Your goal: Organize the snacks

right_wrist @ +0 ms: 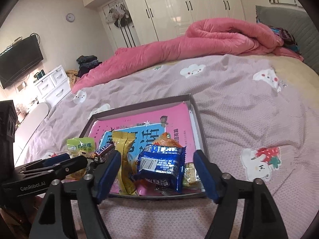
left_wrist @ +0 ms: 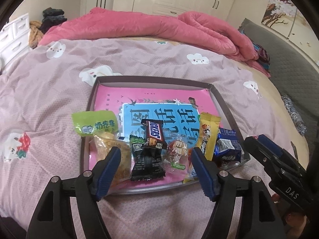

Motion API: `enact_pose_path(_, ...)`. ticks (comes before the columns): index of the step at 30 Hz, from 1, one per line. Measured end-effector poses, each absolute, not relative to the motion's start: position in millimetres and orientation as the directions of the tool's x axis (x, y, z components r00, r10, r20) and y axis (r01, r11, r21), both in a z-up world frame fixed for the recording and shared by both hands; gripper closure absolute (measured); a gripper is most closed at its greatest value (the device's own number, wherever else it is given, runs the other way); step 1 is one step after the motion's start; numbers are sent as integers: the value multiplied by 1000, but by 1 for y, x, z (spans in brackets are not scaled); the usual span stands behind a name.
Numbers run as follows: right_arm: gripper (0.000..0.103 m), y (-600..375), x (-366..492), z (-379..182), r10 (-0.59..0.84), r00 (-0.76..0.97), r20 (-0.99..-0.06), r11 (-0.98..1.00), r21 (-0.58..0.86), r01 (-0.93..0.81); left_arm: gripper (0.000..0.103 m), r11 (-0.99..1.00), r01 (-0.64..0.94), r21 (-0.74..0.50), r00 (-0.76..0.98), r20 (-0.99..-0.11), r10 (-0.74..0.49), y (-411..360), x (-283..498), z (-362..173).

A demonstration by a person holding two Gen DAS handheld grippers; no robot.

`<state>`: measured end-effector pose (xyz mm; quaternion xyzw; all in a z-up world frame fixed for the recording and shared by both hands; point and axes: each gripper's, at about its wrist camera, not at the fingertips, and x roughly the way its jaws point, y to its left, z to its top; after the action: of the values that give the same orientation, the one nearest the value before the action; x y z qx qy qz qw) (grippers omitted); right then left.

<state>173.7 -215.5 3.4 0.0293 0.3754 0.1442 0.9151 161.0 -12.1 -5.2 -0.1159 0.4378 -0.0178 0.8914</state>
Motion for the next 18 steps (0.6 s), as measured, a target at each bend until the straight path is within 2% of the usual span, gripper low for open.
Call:
enact_pose_path(7,14,-214,152,10,262,693,-671,963,131,-237,24,982,-81,-173,606,-790,-90,-10,135,-3)
enact_pose_path(18,11,-202,110,5,277,658,-700,954,118,-276,24,979,-104,-174,615,-785,-74,-12,85,-1)
